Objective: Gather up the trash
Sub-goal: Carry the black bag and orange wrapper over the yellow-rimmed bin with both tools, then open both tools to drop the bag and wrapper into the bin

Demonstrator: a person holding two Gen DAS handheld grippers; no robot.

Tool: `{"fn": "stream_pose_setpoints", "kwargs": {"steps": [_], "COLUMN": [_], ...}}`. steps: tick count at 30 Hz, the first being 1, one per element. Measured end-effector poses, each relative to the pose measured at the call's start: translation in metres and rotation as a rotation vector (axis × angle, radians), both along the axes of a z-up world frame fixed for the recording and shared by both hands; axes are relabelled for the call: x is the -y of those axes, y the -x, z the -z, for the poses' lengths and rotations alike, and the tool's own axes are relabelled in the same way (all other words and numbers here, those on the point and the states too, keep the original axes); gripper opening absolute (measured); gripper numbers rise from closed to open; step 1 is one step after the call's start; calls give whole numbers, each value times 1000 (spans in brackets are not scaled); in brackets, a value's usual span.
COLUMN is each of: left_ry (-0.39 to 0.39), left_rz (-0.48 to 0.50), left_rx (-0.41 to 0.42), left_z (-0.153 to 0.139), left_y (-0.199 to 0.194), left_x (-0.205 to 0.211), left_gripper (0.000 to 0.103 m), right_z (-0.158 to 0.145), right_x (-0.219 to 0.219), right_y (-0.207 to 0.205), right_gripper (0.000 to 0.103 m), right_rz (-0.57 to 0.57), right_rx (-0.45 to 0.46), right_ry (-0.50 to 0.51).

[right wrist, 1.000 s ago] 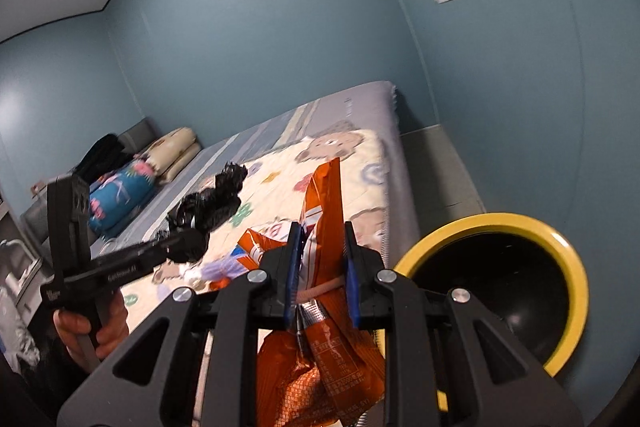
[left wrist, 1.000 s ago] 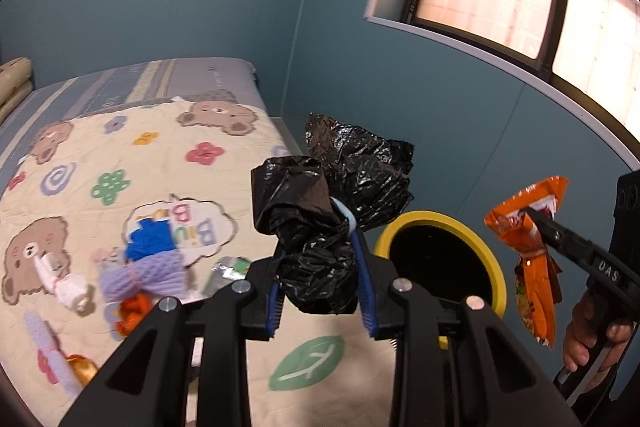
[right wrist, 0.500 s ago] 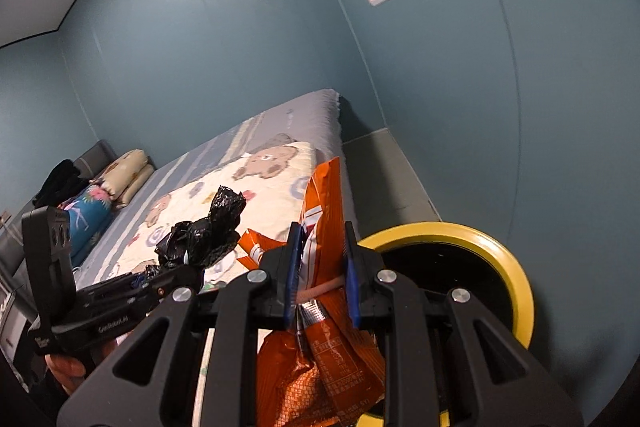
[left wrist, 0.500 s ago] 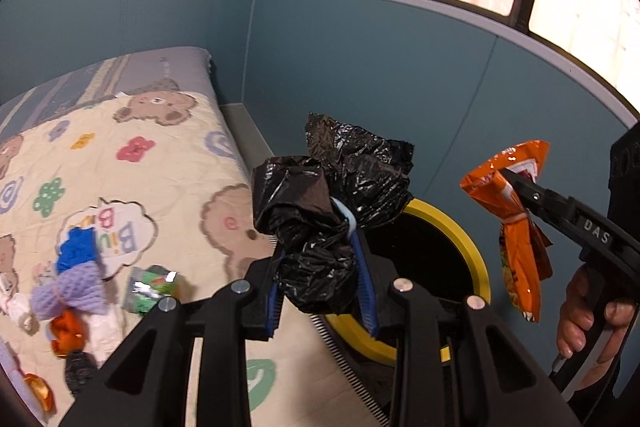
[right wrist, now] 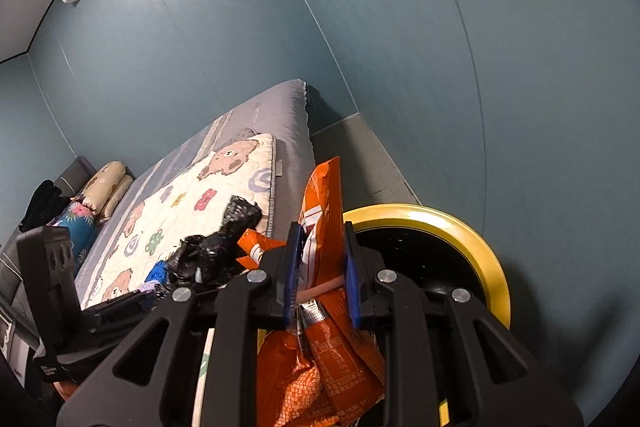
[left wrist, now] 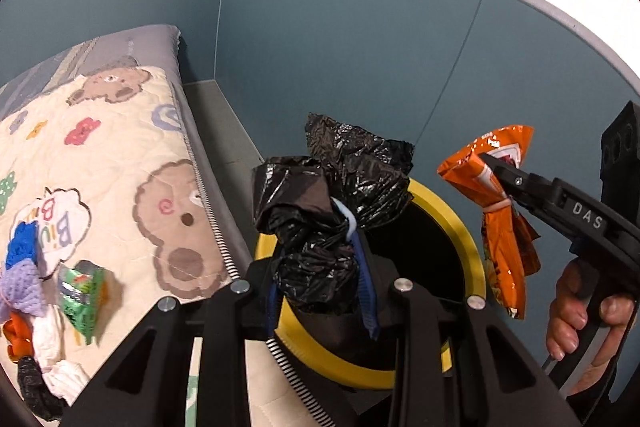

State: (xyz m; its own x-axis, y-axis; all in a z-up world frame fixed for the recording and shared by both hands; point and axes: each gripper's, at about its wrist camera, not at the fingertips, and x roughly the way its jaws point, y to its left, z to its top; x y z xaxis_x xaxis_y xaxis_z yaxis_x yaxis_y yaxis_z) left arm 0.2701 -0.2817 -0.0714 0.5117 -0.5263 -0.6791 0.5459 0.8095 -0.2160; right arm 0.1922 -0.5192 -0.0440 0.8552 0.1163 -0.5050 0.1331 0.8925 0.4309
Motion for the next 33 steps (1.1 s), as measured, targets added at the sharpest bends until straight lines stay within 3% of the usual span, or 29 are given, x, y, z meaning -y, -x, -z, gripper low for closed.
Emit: {"fn": "stream_pose_setpoints", "kwargs": {"steps": [12, 16, 24, 30, 33], "left_ry": [7, 11, 5, -7, -54], "left_rz": [27, 16, -7, -81, -130], "left_rx": [-68, -75, -41, 32, 96], "left_z": [24, 24, 15, 2, -7], "left_y": [-16, -22, -18, -6, 3], "left_x": [23, 21, 14, -11, -31], "left_gripper": [35, 41, 75, 93, 95], "right_z": [15, 9, -4, -11, -11], "right_x": [16, 15, 16, 5, -7], "right_y": [-1, 5, 19, 31, 32], "right_gripper": [20, 42, 48, 55, 60], "right_rz": [61, 94, 145, 140, 113], "right_rx": [-47, -34, -15, -9, -16], "right_ry": [5, 33, 45, 76, 85]}}
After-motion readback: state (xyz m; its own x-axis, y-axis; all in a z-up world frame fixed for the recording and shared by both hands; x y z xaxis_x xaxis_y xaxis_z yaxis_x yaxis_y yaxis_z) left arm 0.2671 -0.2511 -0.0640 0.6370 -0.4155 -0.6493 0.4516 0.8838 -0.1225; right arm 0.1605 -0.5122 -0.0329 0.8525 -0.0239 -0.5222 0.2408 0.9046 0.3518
